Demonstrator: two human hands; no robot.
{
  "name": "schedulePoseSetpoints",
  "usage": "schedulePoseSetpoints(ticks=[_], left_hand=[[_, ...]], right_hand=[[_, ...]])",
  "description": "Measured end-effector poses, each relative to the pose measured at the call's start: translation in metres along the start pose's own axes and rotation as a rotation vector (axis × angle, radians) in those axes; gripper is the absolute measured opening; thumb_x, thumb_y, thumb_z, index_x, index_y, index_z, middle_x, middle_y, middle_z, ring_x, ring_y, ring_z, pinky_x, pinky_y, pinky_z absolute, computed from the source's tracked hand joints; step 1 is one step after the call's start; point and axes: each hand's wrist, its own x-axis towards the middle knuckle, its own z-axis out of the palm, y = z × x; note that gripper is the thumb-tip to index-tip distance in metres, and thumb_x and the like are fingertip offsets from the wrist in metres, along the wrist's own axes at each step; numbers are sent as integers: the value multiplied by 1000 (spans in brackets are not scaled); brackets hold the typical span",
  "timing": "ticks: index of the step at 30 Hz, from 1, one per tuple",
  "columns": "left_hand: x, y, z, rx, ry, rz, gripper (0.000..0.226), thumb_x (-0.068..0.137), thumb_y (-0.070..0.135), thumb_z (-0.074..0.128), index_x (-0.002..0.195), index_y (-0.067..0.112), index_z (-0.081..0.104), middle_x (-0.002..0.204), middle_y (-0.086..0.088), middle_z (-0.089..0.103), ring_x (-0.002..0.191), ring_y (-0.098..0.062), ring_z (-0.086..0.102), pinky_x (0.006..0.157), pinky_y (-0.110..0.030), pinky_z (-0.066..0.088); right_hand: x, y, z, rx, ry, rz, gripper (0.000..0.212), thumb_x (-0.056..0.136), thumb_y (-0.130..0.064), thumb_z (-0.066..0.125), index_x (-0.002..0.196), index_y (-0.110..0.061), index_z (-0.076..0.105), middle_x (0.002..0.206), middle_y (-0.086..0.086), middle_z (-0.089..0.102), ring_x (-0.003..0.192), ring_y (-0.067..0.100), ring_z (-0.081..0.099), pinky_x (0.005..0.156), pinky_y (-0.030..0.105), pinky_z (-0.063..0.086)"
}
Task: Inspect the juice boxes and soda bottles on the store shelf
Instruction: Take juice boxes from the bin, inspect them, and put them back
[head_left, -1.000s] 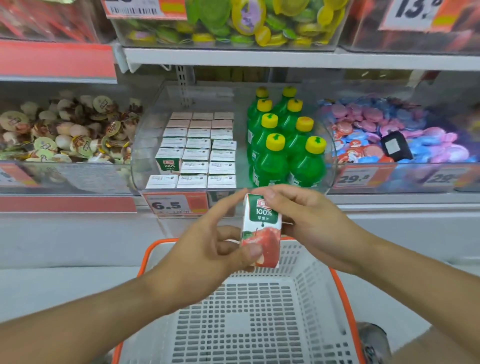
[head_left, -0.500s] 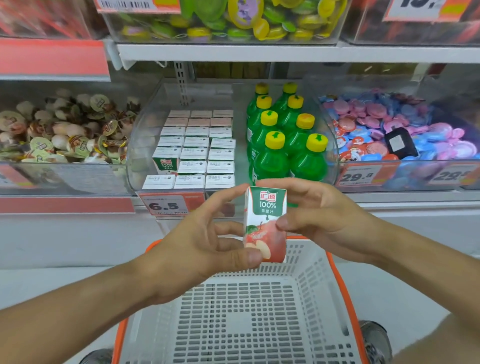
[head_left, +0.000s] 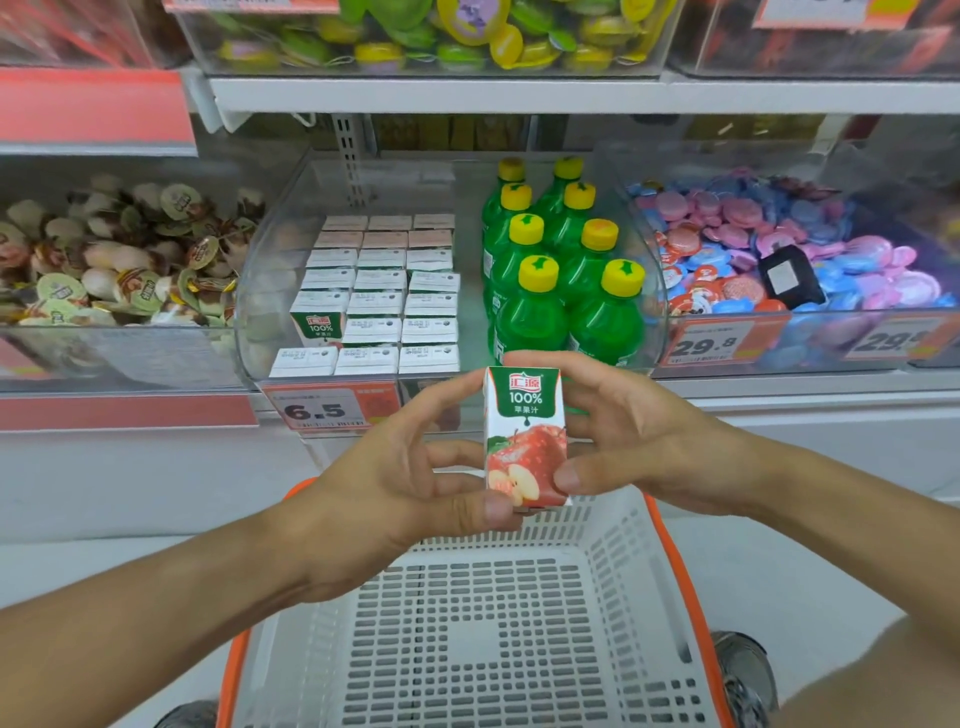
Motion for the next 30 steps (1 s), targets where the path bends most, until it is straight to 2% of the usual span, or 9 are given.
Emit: schedulePoseSetpoints(ticks=[5,8,11,14,17,19,22,26,30], left_hand=[[-2,1,-1,15,12,20,91,70,-7,77,141,41,45,122,-29,61,103,-43,67,95,-52,54],[-2,4,3,-75,-8,11,78,76,0,72,142,31,46,124,-32,60,105,-41,66,86,-42,57],[-1,6,5,-104,8,-9,56,83,21,66,137,23,52,121,-26,66,102,-41,66,85,-42,58],[1,6,7,12,85,21,48,85,49,60,123,19,58,114,-19,70,99,-44,67,83,-42,59],[4,7,6,214,224,167,45,80,46,65,108,11,59,100,-14,74,95,-36,70,82,-42,60],[5,7,4,259,263,255,41,78,43,75,102,13,63,96,-10,74,91,-31,70,80,-35,60],[3,5,-1,386,229,391,34,69,38,82,97,25,66,94,-2,71,88,-19,69,81,-26,57],[3,4,-3,368,248,516,33,68,30,78,98,29,65,95,7,70,93,-12,67,86,-23,54],[2,4,-7,430,257,595,34,70,25,78,102,24,64,98,8,67,97,-16,66,91,-24,53]], right_hand=[[1,-1,1,-53,-35,-16,86,76,13,72,148,-19,40,143,14,53,130,42,50,104,56,46],[3,-3,1,-79,-29,-27,87,74,13,74,148,-20,41,142,12,54,127,46,48,98,51,49],[3,-2,4,-108,-22,-28,88,73,13,76,148,-20,43,140,13,55,124,48,48,92,51,51],[3,-5,4,-130,-34,-34,85,76,11,75,148,-20,43,137,14,58,119,49,49,90,49,53],[2,-8,5,-154,-43,-49,80,81,9,71,149,-21,42,134,19,59,119,51,49,97,55,52],[1,-8,9,-181,-2,-47,81,81,6,72,150,-22,39,134,16,60,120,47,52,95,51,53],[2,-9,15,-127,99,-21,65,84,-17,72,143,-27,46,129,8,64,121,31,60,103,51,49],[5,-6,36,-164,88,70,37,89,-61,51,124,-53,57,127,-19,65,120,6,61,107,51,44],[11,4,53,-81,181,66,48,77,-68,54,118,-43,61,120,-14,68,114,12,65,99,48,54]])
